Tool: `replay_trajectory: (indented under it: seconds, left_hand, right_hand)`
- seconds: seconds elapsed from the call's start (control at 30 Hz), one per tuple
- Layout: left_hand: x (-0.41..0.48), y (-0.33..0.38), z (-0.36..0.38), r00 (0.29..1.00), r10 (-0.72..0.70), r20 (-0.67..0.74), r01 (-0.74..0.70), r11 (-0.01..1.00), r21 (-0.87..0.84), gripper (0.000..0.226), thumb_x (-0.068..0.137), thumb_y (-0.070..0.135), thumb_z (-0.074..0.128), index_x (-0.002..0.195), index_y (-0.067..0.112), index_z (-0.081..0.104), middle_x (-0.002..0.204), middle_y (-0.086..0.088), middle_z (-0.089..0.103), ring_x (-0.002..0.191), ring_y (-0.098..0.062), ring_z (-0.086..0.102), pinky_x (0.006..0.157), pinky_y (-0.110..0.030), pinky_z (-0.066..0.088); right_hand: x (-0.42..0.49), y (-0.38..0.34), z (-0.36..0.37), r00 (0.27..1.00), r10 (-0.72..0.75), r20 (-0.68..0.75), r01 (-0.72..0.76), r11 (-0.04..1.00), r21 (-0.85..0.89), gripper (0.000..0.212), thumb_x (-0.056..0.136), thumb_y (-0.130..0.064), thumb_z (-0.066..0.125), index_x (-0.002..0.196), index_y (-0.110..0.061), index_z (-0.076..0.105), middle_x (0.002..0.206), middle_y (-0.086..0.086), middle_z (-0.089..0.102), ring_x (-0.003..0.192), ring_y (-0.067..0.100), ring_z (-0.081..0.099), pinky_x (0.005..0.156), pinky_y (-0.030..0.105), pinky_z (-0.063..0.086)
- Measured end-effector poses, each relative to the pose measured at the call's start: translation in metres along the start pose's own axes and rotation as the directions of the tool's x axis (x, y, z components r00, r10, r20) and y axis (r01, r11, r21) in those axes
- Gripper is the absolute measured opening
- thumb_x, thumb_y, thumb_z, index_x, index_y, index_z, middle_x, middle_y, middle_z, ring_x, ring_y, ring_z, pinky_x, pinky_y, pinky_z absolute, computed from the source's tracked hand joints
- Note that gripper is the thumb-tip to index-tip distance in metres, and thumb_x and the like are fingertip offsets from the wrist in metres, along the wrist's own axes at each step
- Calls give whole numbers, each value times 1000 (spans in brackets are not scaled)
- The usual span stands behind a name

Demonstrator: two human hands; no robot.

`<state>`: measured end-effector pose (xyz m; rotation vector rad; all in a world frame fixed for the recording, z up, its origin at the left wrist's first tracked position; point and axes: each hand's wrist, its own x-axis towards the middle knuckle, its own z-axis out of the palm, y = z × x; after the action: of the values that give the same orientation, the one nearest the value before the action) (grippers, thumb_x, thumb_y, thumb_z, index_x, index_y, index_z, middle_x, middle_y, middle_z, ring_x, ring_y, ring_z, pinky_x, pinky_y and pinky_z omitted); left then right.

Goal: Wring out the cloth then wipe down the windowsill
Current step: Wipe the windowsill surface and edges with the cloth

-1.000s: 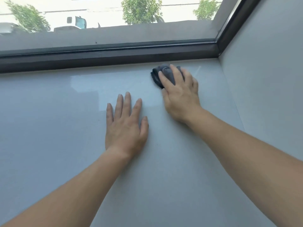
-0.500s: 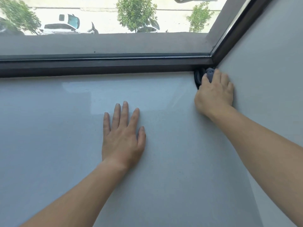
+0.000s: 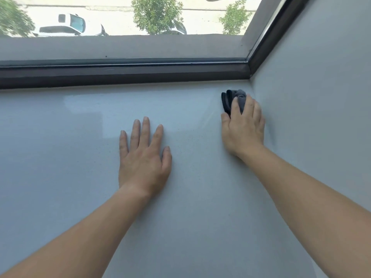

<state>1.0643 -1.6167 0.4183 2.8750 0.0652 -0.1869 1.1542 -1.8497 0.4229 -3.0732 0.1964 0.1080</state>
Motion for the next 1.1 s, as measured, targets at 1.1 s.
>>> replay_trajectory:
  seconds: [1.1]
  left_hand:
    - [-6,-3,0,995,35,-92,-48,987,-151,61,93,46,29,149,24,34,164,-5,17,153,-18,2,122,-45,-8]
  right_hand:
    - [-73,45,-2,997,-20,81,20,1000,-2,69,101,-53,21,158,-16,12,164,17,3,151,32,0,123,46,7]
